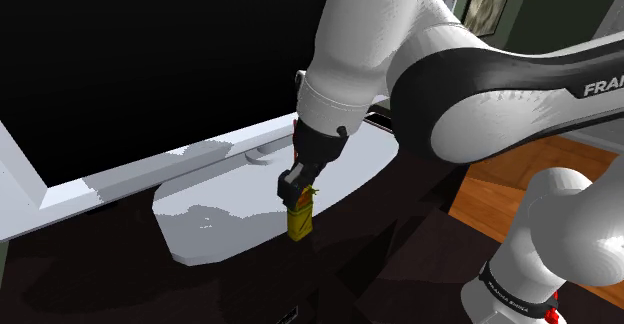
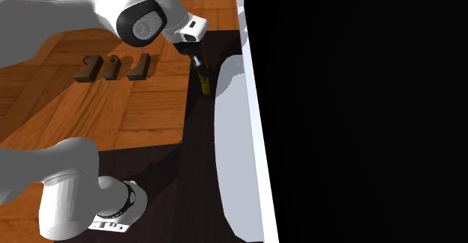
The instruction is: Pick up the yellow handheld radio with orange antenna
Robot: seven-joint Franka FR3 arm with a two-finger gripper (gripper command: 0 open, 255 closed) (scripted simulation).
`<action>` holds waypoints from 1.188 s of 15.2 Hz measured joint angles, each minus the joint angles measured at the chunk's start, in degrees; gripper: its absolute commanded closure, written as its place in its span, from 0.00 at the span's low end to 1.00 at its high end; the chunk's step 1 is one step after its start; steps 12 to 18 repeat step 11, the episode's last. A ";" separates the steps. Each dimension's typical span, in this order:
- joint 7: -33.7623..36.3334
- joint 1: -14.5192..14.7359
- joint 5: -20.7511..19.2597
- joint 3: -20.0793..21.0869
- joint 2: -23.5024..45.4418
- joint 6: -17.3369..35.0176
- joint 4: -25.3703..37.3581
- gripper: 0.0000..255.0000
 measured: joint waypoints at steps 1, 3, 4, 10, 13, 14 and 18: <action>0.01 0.01 -0.01 -0.06 -0.08 -0.70 0.63 1.00; -0.18 0.08 0.07 -0.39 -0.52 -2.26 1.76 1.00; -0.15 0.04 0.00 -0.42 -0.48 -2.94 2.48 1.00; -0.68 -0.26 -0.31 -1.25 -0.50 -7.51 7.03 1.00; -0.69 -0.27 -0.32 -1.31 -0.56 -8.00 7.47 1.00; -0.69 -0.27 -0.32 -1.31 -0.56 -8.00 7.47 1.00; -0.69 -0.27 -0.32 -1.31 -0.56 -8.00 7.47 1.00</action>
